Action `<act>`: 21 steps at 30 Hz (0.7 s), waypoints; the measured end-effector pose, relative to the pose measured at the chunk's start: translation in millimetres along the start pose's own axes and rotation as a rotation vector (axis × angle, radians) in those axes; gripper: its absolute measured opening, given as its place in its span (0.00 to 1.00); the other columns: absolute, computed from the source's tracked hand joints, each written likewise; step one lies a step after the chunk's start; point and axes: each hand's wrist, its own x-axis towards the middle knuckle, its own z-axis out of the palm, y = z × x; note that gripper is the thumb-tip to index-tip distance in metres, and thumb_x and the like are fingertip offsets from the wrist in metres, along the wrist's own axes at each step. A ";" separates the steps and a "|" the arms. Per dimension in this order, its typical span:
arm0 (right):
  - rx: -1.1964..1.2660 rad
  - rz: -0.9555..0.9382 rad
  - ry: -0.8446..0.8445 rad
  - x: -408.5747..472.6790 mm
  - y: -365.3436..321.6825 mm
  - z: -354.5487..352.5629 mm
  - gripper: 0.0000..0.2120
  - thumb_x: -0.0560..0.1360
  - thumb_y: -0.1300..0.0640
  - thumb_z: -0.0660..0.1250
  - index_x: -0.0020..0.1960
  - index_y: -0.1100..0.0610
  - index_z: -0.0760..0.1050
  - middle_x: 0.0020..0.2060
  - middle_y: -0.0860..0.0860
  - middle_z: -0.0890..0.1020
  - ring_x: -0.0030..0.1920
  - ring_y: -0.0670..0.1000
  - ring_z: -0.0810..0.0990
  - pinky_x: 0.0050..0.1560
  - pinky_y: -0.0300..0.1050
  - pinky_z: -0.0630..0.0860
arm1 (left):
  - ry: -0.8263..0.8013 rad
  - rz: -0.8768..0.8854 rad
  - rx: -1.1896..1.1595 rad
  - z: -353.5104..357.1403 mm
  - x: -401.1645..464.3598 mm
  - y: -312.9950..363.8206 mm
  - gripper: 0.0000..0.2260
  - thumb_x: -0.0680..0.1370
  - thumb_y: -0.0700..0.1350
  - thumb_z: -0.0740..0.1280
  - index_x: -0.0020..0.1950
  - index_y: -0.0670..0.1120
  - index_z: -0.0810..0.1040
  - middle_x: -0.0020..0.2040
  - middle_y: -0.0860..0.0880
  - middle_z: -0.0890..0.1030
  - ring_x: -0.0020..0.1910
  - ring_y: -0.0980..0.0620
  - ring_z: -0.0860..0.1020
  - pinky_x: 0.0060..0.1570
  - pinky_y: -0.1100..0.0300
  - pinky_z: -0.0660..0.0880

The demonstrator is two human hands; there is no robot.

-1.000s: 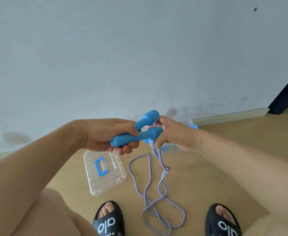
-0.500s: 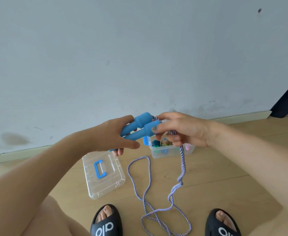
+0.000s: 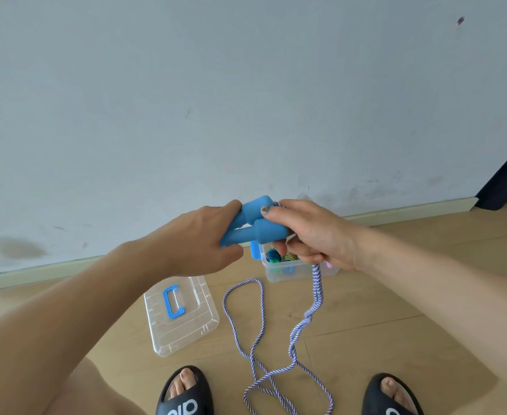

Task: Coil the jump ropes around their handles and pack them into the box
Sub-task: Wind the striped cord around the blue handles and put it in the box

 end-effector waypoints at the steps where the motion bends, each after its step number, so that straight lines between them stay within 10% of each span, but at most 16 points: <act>1: -0.025 0.002 0.006 -0.6 -1.3 0.1 0.15 0.82 0.46 0.59 0.52 0.57 0.73 0.29 0.52 0.78 0.20 0.47 0.58 0.21 0.35 0.56 | 0.015 0.010 0.013 0.3 1.2 -0.6 0.09 0.75 0.47 0.63 0.47 0.51 0.62 0.37 0.52 0.70 0.33 0.50 0.70 0.32 0.57 0.65; 21: 0.132 -0.017 0.111 12.2 -3.2 -1.3 0.21 0.82 0.39 0.53 0.48 0.56 0.73 0.28 0.50 0.71 0.23 0.47 0.56 0.24 0.40 0.55 | 0.223 -0.056 0.199 -0.8 12.1 -2.8 0.07 0.79 0.51 0.60 0.48 0.50 0.65 0.36 0.50 0.74 0.34 0.46 0.75 0.32 0.56 0.67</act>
